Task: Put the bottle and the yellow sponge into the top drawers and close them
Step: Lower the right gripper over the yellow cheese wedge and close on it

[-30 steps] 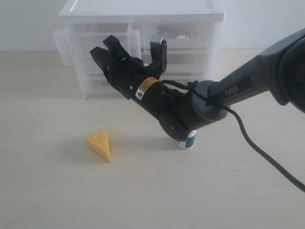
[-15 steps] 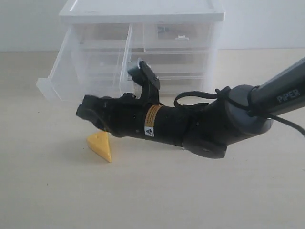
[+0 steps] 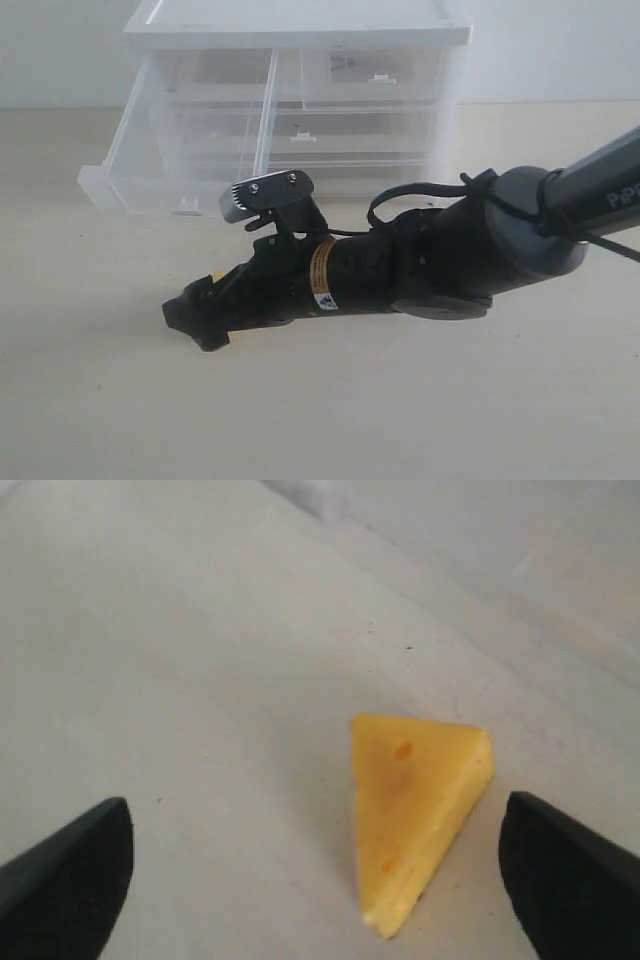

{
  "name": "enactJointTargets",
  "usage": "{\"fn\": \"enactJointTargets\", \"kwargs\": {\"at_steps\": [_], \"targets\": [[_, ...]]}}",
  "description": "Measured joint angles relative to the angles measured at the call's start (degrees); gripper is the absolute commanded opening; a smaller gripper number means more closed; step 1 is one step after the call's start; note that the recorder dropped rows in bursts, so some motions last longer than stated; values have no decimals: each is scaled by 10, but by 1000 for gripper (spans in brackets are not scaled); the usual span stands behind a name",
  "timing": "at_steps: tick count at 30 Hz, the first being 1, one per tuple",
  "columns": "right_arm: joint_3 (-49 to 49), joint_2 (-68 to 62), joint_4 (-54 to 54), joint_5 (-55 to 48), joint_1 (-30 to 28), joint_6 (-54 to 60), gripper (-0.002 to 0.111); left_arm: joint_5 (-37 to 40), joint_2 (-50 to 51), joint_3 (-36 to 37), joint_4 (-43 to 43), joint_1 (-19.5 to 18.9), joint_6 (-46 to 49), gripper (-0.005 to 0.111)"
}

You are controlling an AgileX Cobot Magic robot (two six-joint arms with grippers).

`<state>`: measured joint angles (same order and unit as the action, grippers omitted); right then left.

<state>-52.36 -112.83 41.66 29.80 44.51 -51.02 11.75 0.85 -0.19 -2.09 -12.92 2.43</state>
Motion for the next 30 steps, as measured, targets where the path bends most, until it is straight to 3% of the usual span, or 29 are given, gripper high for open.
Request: {"fn": "enactJointTargets", "kwargs": {"at_steps": [13, 23, 30], "targets": [[-12, -39, -118, -4, 36, 194, 90, 0, 0, 0, 0, 0, 0, 4], [-18, -12, -142, -96, 47, 244, 90, 0, 0, 0, 0, 0, 0, 4], [-12, 25, -161, -136, 97, 285, 90, 0, 0, 0, 0, 0, 0, 4]]}}
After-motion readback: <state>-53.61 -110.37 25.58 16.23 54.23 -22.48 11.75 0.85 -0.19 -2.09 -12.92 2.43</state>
